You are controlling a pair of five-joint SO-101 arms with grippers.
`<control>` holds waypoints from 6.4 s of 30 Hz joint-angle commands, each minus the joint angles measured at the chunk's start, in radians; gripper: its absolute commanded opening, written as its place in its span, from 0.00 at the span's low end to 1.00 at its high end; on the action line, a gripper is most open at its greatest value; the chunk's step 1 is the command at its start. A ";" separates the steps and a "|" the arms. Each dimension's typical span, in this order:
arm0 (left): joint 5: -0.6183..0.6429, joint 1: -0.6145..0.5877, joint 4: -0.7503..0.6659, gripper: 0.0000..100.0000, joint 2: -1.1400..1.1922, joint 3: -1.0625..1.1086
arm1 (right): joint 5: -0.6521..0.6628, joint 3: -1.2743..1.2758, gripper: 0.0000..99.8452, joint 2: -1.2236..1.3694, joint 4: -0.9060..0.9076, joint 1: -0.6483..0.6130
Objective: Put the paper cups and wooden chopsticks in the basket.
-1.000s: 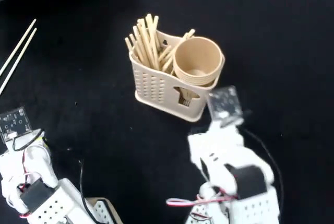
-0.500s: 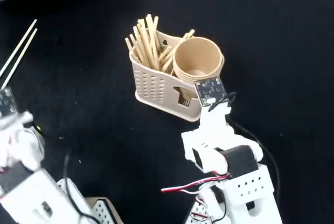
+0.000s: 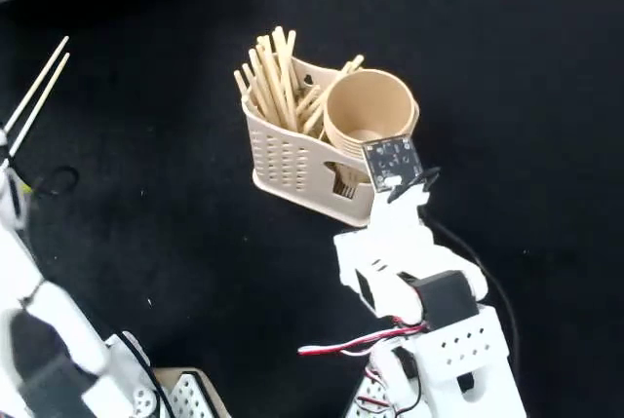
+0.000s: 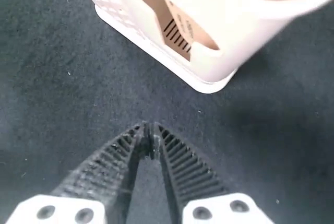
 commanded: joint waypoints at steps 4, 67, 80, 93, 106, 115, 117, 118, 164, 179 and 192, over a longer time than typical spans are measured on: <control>-0.008 0.016 0.003 0.21 0.210 -0.292 | 0.066 0.111 0.01 -0.010 -0.132 -0.264; 0.238 0.266 0.396 0.08 1.781 -2.046 | 0.172 0.412 0.02 -0.008 -0.420 -0.529; -0.153 0.300 0.577 0.08 1.699 -1.765 | 0.172 0.414 0.02 -0.001 -0.420 -0.528; -0.192 0.392 0.571 0.08 0.904 -0.803 | 0.172 0.414 0.02 -0.001 -0.416 -0.528; -0.117 0.453 0.430 0.19 0.689 -0.685 | 0.172 0.414 0.02 -0.001 -0.413 -0.528; -0.117 0.369 0.351 0.23 1.169 -1.021 | 0.172 0.414 0.02 -0.001 -0.413 -0.528; -0.115 0.360 0.399 0.22 1.303 -1.173 | 0.172 0.414 0.02 -0.001 -0.413 -0.528; -0.115 0.358 0.439 0.22 1.364 -1.253 | 0.172 0.414 0.02 -0.001 -0.413 -0.528; 0.129 0.501 0.003 0.03 -0.362 -0.035 | 0.172 0.427 0.02 -0.007 -0.419 -0.526; 0.399 1.010 -0.973 0.03 -1.083 0.588 | 0.166 0.515 0.01 -0.010 -0.574 -0.526; 0.595 1.064 -0.936 0.03 -1.088 0.539 | 0.072 0.567 0.01 -0.012 -0.870 -0.290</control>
